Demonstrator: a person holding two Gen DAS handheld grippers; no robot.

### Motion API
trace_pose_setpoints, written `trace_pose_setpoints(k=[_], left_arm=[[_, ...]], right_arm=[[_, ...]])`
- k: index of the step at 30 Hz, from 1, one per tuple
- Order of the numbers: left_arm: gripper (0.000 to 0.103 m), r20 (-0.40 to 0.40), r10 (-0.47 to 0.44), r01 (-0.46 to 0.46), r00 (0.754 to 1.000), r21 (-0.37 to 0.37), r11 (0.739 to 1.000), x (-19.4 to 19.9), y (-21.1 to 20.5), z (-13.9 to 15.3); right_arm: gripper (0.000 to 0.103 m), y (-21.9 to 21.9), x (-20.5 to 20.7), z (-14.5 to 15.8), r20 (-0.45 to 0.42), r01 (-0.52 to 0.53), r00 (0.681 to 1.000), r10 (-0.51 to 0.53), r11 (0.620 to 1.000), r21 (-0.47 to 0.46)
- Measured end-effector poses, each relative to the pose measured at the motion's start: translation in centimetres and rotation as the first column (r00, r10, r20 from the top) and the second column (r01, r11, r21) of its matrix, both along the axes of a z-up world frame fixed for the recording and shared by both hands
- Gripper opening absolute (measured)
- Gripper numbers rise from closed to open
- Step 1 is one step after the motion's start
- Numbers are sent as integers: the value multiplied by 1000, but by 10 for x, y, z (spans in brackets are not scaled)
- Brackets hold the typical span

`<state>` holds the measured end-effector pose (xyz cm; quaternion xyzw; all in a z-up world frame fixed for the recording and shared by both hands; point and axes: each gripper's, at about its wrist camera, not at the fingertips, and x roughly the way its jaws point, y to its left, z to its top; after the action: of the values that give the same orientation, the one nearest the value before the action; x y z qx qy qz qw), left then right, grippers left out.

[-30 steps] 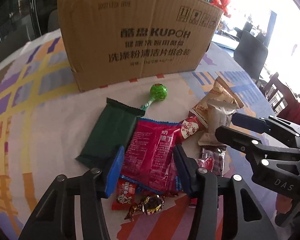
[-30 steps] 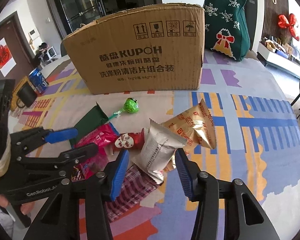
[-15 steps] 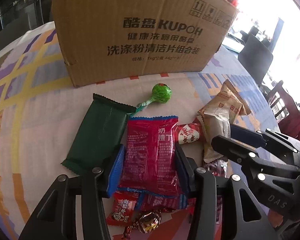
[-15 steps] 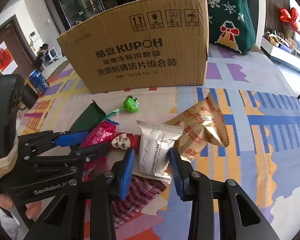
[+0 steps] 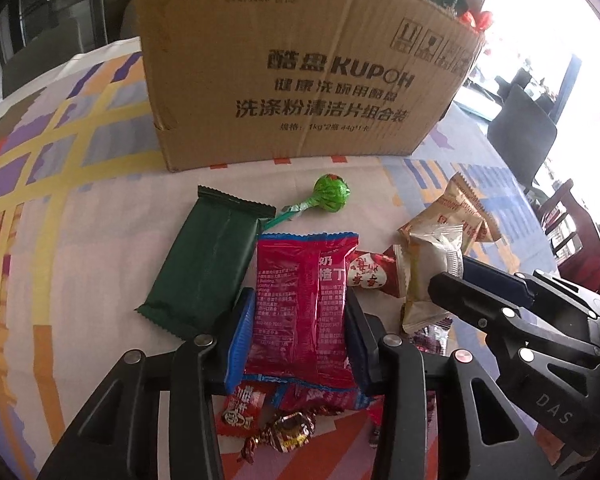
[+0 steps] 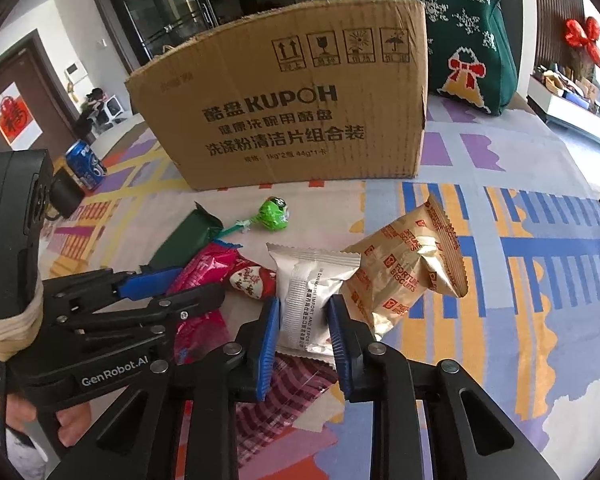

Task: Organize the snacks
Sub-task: 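Grasp the red candy bag with the left tool while the right tool grasps the white pastry, then lift both snacks into the cardboard box and open both tools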

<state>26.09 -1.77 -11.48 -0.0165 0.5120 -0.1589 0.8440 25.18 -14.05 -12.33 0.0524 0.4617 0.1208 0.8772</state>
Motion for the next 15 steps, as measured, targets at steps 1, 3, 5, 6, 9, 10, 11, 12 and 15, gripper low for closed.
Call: trace_pose_setpoints(k=[1, 3, 5, 6, 9, 10, 11, 12, 15], left_arm=[[41, 10, 4, -4, 1000, 1, 1000, -1, 0, 3], [41, 29, 14, -14, 999, -2, 1000, -5, 1, 10], [41, 48, 19, -19, 999, -4, 1000, -7, 2, 17], [41, 64, 22, -22, 998, -2, 1000, -9, 3, 23], [41, 98, 27, -27, 995, -4, 1000, -14, 4, 35], [41, 110, 29, -28, 994, -5, 1000, -14, 3, 40], [41, 121, 29, -29, 992, -7, 1000, -15, 4, 45], [41, 134, 30, -29, 990, -8, 1000, -16, 4, 50], [41, 177, 30, -28, 984, -12, 1000, -17, 3, 68]], right_arm=[[27, 0, -1, 2, 4, -3, 1000, 3, 1000, 2], [27, 1, -3, 5, 13, -5, 1000, 5, 1000, 6], [26, 0, -4, 9, 21, -4, 1000, 4, 1000, 9], [26, -1, -5, 11, 27, -4, 1000, 4, 1000, 12], [26, 0, -8, 21, 51, -8, 999, 7, 1000, 15], [26, 0, -9, 24, 59, -9, 998, 8, 1000, 17], [26, 1, -10, 27, 67, -11, 998, 10, 1000, 18], [26, 1, -10, 31, 76, -13, 997, 12, 1000, 20], [26, 0, -12, 42, 105, -16, 994, 13, 1000, 26]])
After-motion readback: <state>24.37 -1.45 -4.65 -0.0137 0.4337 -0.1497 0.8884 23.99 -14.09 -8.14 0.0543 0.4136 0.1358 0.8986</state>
